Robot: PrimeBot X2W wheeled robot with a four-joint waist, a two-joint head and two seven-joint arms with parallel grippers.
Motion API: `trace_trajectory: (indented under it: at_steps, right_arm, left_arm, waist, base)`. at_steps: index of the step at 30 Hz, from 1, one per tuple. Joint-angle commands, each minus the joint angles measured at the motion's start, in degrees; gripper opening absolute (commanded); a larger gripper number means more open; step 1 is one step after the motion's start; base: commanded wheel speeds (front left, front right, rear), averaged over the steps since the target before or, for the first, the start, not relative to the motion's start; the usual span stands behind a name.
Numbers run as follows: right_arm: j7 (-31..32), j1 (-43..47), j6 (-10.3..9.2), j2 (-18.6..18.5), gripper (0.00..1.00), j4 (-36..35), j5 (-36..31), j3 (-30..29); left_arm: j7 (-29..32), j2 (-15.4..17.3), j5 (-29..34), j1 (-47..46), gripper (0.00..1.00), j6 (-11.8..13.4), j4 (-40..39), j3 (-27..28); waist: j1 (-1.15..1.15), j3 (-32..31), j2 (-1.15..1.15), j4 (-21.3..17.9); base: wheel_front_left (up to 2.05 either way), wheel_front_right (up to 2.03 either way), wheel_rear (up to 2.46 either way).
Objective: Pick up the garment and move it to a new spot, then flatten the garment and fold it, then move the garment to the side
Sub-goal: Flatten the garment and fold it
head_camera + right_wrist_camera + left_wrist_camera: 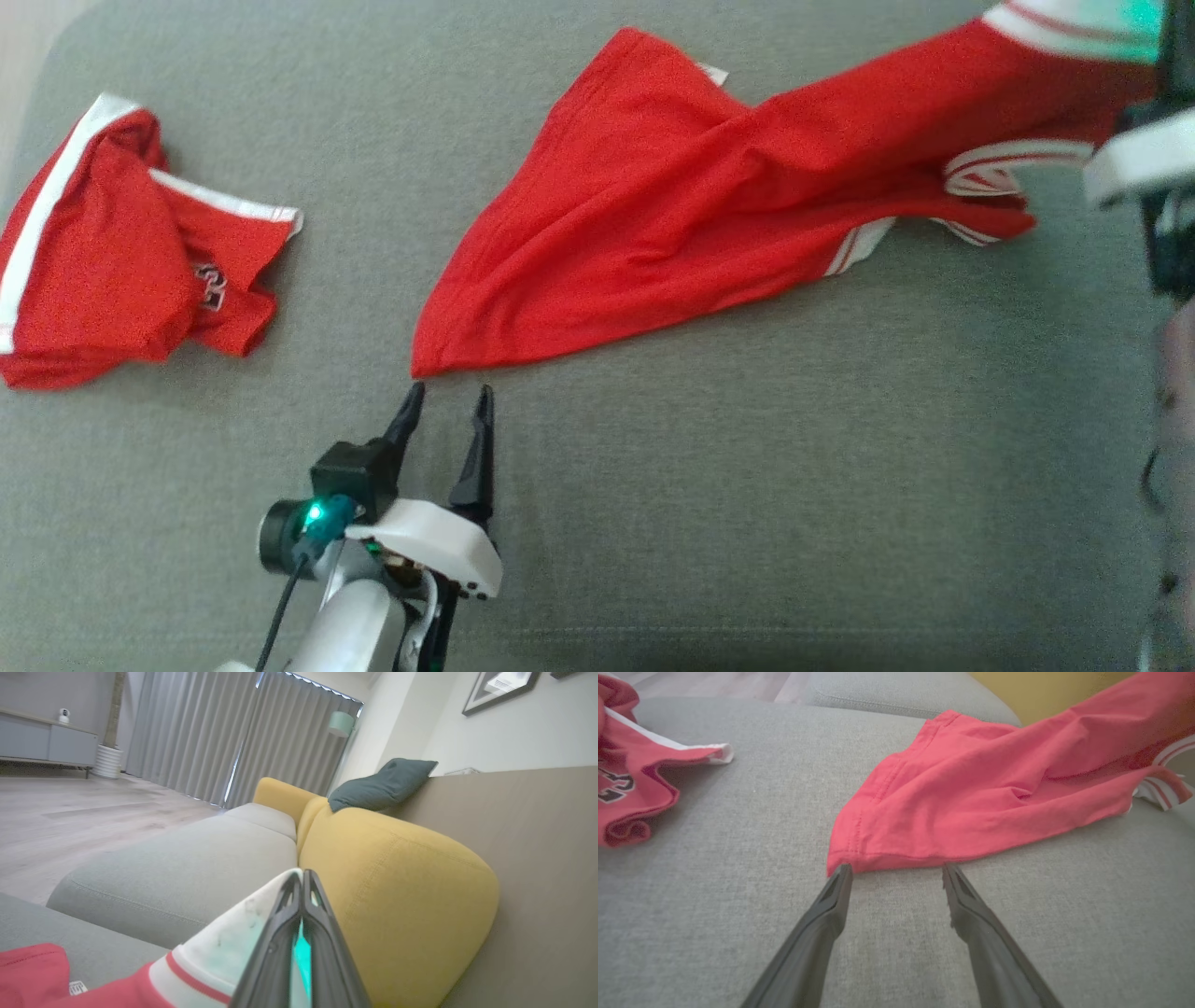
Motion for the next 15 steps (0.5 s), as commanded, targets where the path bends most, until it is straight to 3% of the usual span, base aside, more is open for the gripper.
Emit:
trace_trajectory:
  at_steps: [1, 11, 15]
  right_arm:
    - [0.5, -3.6, 0.39, -0.9, 0.00, -1.7, 0.0, 1.3]
    - [6.2, -21.4, 0.39, -6.6, 0.00, 6.1, -5.2, 8.9]
    - [6.3, -27.2, 0.39, -6.9, 0.00, 9.4, -7.5, 10.3]
  left_arm:
    - [-0.3, 0.4, -0.4, -1.4, 1.00, -0.3, -1.5, 1.4]
    - [-0.3, 0.4, -2.9, -5.0, 1.00, 0.1, -3.6, -2.7]
    - [-0.3, 0.4, -4.4, -6.1, 1.00, 1.0, -4.9, -4.4]
  waist:
    - [0.00, 1.4, 0.00, 1.5]
    - [0.00, 7.7, 0.00, 11.4]
    - [0.00, 9.4, 0.00, 15.2]
  base:
    - [0.00, 0.00, 0.00]
    - [0.00, 0.00, 0.00]
    - [0.00, 0.00, 0.00]
